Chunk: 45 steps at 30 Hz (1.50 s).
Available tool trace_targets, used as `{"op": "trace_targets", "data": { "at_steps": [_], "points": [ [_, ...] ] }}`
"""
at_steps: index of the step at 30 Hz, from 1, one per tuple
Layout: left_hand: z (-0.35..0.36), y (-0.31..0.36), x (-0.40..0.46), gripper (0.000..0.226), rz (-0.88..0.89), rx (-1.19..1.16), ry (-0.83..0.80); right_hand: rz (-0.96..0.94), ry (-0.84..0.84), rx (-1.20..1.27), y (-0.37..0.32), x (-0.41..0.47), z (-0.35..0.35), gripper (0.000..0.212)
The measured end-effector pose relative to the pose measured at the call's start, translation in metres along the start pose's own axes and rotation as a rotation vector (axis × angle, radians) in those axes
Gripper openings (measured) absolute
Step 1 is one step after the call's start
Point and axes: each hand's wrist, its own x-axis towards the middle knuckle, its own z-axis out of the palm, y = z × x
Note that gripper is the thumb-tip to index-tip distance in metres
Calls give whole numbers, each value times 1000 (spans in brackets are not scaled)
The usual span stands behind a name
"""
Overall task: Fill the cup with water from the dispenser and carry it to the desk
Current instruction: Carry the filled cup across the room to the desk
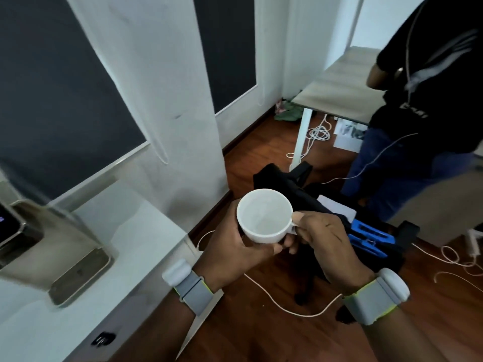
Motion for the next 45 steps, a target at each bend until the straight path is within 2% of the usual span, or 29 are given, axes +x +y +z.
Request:
{"op": "trace_targets", "data": {
  "at_steps": [10,19,27,33,34,37,39,45],
  "points": [
    [87,25,35,85,79,-42,-169,-12,220,9,-11,-24,-85,45],
    [145,39,78,90,184,-13,-417,7,446,12,-13,-39,-141,43],
    [195,56,116,88,286,-35,-656,-42,620,-60,-27,-52,-170,34],
    [232,66,139,84,359,-47,-806,-43,820,-71,-26,-62,-189,46],
    [233,67,141,84,365,-51,-798,-52,822,-73,-25,-62,-190,46],
    [255,73,146,83,390,-66,-928,-49,917,-122,-23,-74,-195,41],
    [265,74,146,84,393,-77,-959,-58,958,-124,-23,-82,-196,41],
    [301,86,136,89,483,-88,-1155,-61,1231,-77,-18,-112,-195,39]
  ]
}}
